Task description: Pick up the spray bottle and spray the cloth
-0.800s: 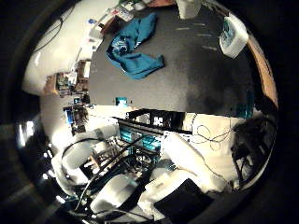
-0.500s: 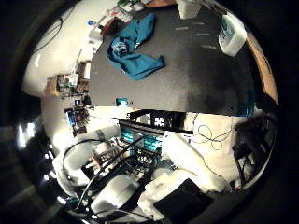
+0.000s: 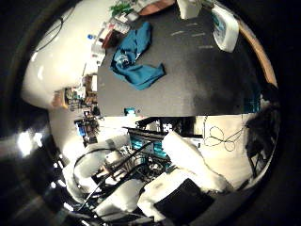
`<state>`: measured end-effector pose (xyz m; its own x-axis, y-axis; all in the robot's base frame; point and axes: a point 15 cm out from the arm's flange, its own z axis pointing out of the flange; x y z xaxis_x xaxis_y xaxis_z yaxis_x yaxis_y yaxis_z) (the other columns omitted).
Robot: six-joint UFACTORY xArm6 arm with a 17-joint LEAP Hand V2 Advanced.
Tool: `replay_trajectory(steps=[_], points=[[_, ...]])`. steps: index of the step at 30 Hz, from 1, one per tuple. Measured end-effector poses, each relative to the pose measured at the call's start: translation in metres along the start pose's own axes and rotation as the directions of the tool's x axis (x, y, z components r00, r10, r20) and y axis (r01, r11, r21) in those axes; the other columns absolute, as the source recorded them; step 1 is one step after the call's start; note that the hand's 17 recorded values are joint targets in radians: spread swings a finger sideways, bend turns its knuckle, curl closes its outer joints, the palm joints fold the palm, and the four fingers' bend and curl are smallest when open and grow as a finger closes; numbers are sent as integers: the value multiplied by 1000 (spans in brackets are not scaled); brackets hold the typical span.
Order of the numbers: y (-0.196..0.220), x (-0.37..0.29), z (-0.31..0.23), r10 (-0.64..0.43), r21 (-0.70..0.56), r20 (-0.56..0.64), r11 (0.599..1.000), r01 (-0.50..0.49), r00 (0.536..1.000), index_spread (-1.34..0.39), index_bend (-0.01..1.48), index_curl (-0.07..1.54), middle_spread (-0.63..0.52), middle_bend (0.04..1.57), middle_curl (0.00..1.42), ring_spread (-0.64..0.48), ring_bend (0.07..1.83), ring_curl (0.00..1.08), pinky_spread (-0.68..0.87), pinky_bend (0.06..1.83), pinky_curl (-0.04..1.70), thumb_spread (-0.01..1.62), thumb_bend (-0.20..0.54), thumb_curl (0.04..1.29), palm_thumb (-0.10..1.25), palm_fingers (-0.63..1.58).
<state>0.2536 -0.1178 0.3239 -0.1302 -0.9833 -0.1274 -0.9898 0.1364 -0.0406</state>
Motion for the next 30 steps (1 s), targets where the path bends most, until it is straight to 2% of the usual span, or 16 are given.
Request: replay_trajectory(steps=[6,13,17,24,30], points=[[-8,20,-7,84,109,118,989,-97,990,-350,169,319,113,185,282,176,218,247,381,335,314,1176,-22,255,536,146],[-14,49,-18,136,215,175,961,-173,975,-323,159,295,111,197,297,176,239,258,378,348,315,1157,-25,252,480,168],[-15,64,-23,173,267,234,935,-234,957,-318,157,284,78,213,314,179,272,264,380,345,310,1128,-32,237,379,224],[-18,107,-13,218,329,352,882,-338,910,-250,125,238,72,273,340,166,350,276,391,408,319,1099,-30,236,317,203],[-25,125,-10,205,373,394,855,-360,896,-227,135,223,97,296,345,165,403,276,391,471,323,1082,-26,233,252,166]])
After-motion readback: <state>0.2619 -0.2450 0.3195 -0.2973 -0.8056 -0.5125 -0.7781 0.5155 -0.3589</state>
